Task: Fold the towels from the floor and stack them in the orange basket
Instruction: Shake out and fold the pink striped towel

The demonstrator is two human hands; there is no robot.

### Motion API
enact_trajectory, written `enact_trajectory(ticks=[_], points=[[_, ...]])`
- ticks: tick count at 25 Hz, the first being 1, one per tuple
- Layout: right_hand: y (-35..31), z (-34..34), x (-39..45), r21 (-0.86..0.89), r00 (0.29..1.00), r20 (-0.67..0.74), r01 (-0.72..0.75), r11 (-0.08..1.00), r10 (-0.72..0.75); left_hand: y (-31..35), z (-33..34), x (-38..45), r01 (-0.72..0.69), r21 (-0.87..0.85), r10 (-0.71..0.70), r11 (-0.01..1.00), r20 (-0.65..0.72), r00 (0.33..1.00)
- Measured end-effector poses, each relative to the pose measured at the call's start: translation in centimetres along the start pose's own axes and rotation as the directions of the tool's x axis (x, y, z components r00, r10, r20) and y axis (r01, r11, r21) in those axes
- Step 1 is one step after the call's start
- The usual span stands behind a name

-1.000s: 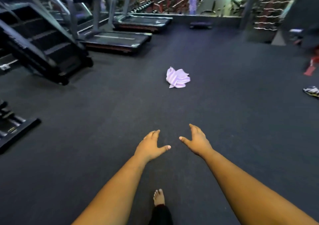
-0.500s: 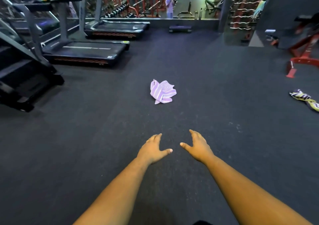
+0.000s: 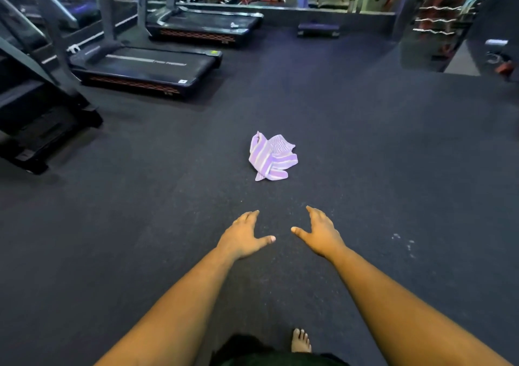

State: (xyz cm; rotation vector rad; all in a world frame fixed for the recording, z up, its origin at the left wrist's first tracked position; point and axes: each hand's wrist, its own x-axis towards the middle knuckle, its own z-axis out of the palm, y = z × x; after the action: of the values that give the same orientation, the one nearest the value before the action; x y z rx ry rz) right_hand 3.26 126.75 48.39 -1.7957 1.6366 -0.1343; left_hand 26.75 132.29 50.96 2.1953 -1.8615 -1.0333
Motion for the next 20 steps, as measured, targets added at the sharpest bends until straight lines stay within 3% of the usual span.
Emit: enact_trajectory(ticks=[10, 20], points=[[-4.1, -4.0, 27.9, -0.043, 0.994, 0.103, -0.036, 0.998, 0.04, -2.7, -7.9, 27.0, 0.086, -0.125, -0.079, 0.988, 0.059, 0.995], [-9.4, -7.2, 52.5, 0.017, 0.97, 0.215, -0.123, 0.992, 0.117, -5.2, -18.4, 50.9, 0.125, -0.068, -0.11, 0.99, 0.197, 0.974]])
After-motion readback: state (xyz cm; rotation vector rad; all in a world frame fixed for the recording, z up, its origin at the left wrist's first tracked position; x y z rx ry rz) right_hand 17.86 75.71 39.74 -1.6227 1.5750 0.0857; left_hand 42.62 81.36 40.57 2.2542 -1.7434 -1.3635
